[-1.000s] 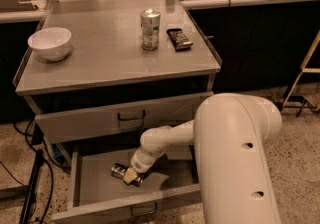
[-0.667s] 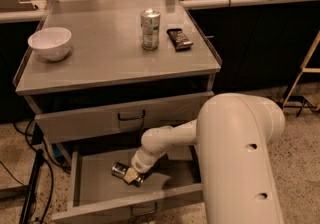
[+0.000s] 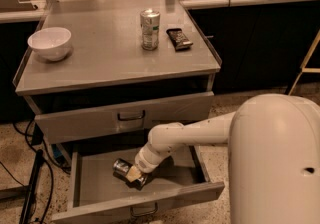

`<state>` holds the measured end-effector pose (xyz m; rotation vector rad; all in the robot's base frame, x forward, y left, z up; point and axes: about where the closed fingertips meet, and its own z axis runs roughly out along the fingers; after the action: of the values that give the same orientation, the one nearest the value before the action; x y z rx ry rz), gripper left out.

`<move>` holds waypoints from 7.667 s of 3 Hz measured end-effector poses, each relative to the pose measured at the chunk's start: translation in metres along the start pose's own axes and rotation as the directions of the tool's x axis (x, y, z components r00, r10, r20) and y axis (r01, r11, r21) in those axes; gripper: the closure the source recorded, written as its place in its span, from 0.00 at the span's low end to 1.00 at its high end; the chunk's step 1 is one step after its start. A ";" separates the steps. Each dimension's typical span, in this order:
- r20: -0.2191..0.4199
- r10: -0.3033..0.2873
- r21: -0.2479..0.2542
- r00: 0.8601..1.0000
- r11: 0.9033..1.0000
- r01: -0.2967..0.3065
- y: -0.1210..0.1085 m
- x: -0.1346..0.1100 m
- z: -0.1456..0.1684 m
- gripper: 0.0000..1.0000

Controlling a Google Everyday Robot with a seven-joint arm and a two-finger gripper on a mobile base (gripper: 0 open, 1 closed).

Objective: Pick redbull can from middle drawer and place on counter

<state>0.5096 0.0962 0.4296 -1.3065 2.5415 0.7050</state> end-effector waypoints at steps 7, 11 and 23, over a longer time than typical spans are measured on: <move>0.102 0.001 0.265 0.995 0.964 -0.028 0.081 -0.013 -0.201 1.00; 0.154 -0.086 0.343 0.984 0.939 0.028 0.069 -0.080 -0.275 1.00; 0.242 -0.255 0.359 0.936 0.920 0.158 0.029 -0.256 -0.405 1.00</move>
Offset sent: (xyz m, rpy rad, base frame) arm -0.0100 -0.0161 0.0395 0.0030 -0.0345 -0.0319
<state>0.6537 0.0922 0.8874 -1.2319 2.1347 0.3629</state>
